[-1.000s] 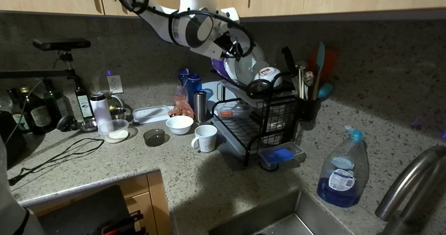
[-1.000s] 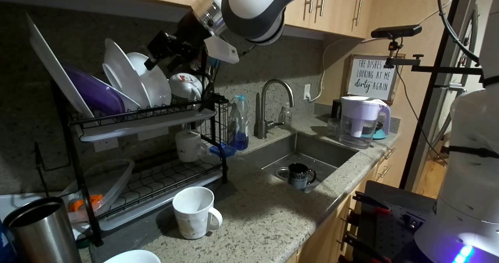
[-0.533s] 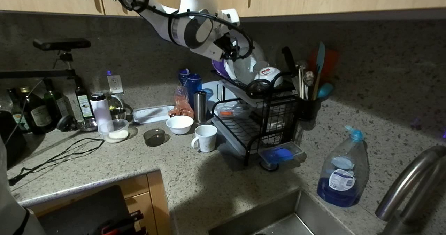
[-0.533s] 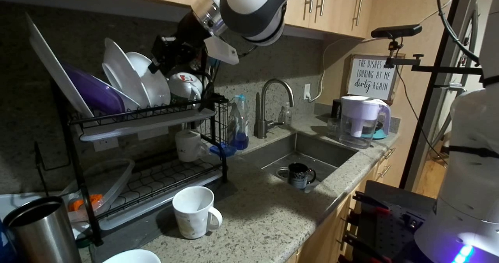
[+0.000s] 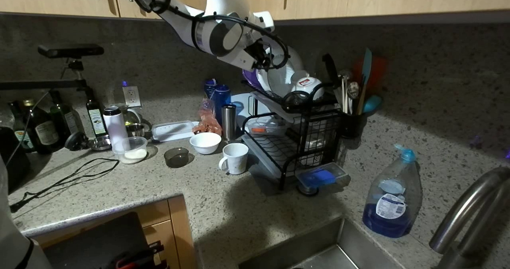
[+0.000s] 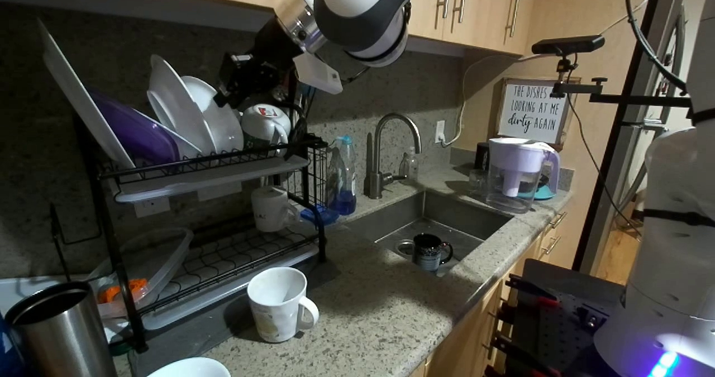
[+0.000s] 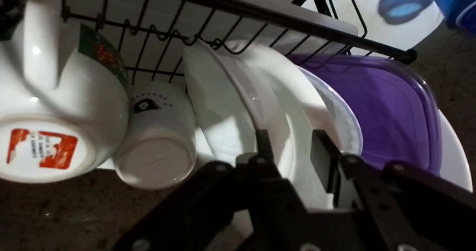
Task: Move the bowl from the dish rack to the counter
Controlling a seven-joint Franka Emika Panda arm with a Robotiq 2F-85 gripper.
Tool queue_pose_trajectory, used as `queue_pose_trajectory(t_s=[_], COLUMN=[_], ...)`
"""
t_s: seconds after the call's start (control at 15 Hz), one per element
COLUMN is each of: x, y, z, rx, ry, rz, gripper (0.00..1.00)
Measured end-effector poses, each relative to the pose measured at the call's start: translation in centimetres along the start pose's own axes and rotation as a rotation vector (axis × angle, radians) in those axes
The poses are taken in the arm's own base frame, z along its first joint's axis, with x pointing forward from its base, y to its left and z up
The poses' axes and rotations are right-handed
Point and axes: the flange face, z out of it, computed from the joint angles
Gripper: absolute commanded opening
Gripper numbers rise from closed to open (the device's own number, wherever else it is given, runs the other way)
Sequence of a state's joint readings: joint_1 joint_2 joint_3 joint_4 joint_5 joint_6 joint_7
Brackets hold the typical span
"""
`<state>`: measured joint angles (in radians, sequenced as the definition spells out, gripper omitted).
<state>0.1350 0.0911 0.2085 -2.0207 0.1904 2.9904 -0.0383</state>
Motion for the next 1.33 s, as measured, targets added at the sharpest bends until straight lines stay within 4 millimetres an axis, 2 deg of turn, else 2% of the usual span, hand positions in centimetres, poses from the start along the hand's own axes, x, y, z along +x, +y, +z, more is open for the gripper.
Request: queue_pose_trajectory(t_s=[0.07,0.2,0.27,0.33,0.73,1.13,1.33], x=[-0.06,-0.20,-0.28,-0.37,-0.41,-0.34,-0.47], y=[0.00,-0.06,-0.11,-0.14,-0.11,0.26,0.30], z=[0.05,0.21,0.31,0.43,0.53,0.57,0.70], rx=[0.000,0.004,0.006,0.008,0.003,-0.044,-0.064], ry=[-0.001,-0.005,-0.007,-0.009,-0.012,-0.020,-0.035], rz=[0.001,-0.005,-0.008,-0.017,-0.053,-0.187,-0.251], gripper=[0.57,0.48,0.50,0.45,0.49,0.58,0.55])
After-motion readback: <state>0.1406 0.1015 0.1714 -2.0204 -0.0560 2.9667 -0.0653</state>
